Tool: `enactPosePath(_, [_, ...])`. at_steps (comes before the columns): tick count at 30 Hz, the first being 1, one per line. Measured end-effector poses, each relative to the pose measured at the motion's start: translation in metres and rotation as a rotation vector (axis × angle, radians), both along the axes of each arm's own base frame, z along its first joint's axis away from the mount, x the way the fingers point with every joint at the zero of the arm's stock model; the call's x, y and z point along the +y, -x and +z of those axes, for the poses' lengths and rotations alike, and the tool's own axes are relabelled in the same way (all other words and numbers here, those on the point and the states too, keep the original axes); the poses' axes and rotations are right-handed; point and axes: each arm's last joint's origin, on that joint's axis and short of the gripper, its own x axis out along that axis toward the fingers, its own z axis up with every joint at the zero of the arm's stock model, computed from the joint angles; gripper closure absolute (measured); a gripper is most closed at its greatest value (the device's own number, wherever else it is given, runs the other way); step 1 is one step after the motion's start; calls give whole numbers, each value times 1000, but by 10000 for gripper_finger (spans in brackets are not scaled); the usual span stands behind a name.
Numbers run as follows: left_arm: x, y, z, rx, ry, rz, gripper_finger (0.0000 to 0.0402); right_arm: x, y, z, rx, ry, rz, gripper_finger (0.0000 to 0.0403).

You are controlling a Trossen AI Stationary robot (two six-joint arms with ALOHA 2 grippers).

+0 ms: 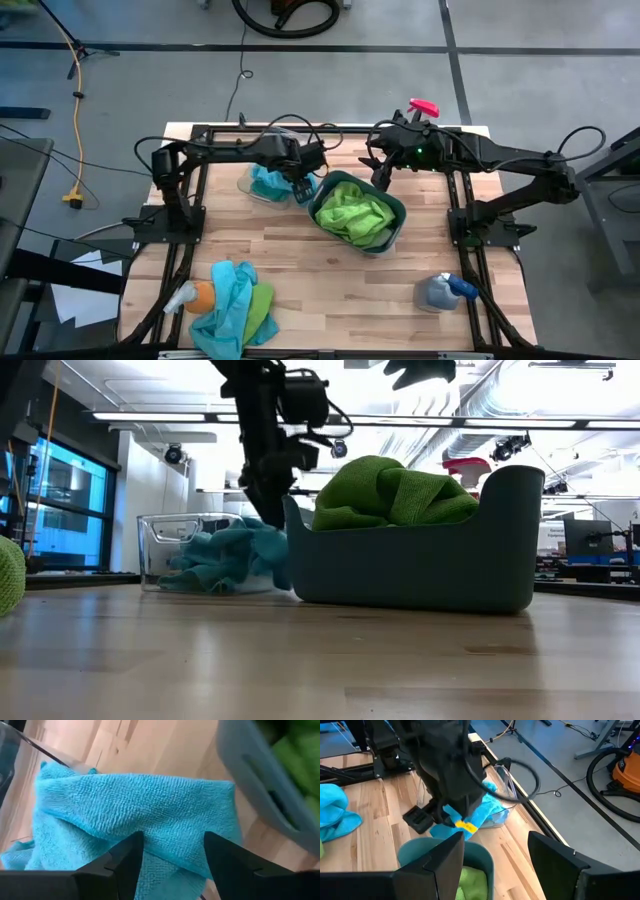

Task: Sort microfiber towel by color & place in baskets
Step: Put the blue microfiber towel into the transparent bin

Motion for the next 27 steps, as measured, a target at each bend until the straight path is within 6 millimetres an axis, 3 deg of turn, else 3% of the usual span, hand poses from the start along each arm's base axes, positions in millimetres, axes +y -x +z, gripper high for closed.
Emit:
enactPosePath(5, [1,-2,-6,28,-17,-44,247,0,0,0,-8,-18,-11,185])
enactPosePath(11, [0,0,1,35,-41,-138,386,0,0,0,-8,-17,-11,185])
enactPosePath(14, [0,3,9,19,-67,-165,394,0,0,0,-6,-18,-11,185])
enactPosePath(20, [-5,26,56,-95,-152,-177,400,0,0,0,-5,-18,-11,185])
enactPosePath(27, [5,76,116,-156,-430,-33,401,0,0,0,-5,-17,-12,185])
